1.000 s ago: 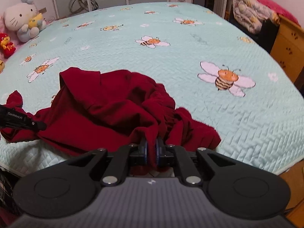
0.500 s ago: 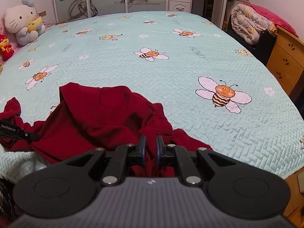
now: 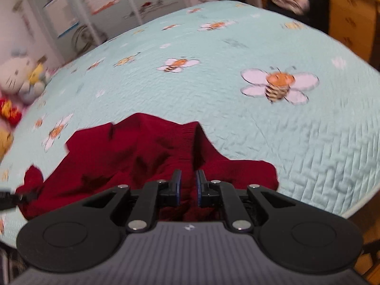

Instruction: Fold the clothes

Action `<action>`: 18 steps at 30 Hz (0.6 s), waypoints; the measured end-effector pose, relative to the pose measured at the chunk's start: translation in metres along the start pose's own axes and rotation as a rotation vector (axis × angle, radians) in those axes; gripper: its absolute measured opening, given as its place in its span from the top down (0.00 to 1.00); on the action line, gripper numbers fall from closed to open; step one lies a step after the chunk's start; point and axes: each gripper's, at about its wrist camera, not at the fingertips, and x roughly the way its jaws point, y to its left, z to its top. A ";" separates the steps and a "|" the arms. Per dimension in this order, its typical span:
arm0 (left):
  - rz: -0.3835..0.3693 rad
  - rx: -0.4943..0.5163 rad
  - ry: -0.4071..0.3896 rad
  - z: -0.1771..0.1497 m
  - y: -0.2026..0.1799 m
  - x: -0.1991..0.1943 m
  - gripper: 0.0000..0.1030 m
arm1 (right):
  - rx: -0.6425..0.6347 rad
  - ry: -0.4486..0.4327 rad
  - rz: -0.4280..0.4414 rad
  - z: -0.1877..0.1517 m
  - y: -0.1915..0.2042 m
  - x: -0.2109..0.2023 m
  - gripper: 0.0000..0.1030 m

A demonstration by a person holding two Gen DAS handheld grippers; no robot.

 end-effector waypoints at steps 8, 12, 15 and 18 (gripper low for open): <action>0.013 -0.094 -0.005 0.003 0.042 -0.009 0.96 | 0.139 -0.006 0.075 0.008 -0.021 0.033 0.77; 0.036 -0.065 0.007 0.000 0.040 -0.001 0.96 | 0.211 0.018 0.175 0.014 -0.023 0.059 0.75; 0.030 -0.065 0.012 0.002 0.043 0.001 0.96 | 0.277 0.065 0.221 0.018 -0.024 0.084 0.71; 0.013 -0.079 0.011 0.007 0.047 0.002 0.96 | 0.314 0.092 0.285 0.023 -0.018 0.102 0.69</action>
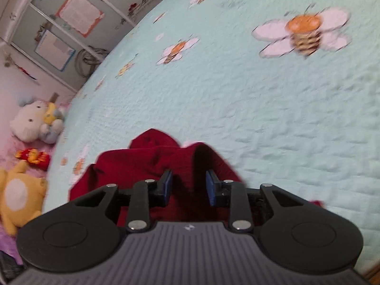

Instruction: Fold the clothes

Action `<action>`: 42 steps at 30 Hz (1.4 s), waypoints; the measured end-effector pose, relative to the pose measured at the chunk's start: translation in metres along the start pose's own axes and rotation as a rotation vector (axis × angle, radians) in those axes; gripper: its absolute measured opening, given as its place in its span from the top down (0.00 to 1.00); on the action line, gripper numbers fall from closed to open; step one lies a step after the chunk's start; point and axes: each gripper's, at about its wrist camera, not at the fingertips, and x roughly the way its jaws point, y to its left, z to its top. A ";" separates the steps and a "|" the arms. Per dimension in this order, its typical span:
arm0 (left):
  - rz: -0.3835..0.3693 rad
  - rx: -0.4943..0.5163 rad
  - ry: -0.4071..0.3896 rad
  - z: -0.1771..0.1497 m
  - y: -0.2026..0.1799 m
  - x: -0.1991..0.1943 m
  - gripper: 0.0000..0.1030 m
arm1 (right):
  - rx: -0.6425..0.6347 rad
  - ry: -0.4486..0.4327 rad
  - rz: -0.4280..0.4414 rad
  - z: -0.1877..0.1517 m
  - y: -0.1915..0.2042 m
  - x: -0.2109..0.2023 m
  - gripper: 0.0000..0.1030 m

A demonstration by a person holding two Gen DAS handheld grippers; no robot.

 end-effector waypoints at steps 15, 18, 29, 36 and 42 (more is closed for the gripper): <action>-0.103 0.058 -0.012 0.005 -0.006 -0.017 0.96 | -0.123 -0.310 0.144 0.044 0.057 -0.075 0.96; -0.136 0.104 0.016 -0.003 -0.014 -0.020 0.96 | -0.124 -0.410 0.111 0.044 0.055 -0.106 0.96; -0.168 0.234 0.164 -0.038 -0.020 -0.004 0.94 | -0.052 -0.561 -0.085 0.047 0.009 -0.163 0.96; -0.155 0.186 0.145 -0.036 0.001 -0.019 0.94 | 0.006 -0.513 -0.104 0.025 -0.024 -0.165 0.96; -0.196 0.220 0.108 -0.032 -0.005 -0.038 0.92 | -0.015 -0.479 -0.098 0.015 -0.025 -0.165 0.96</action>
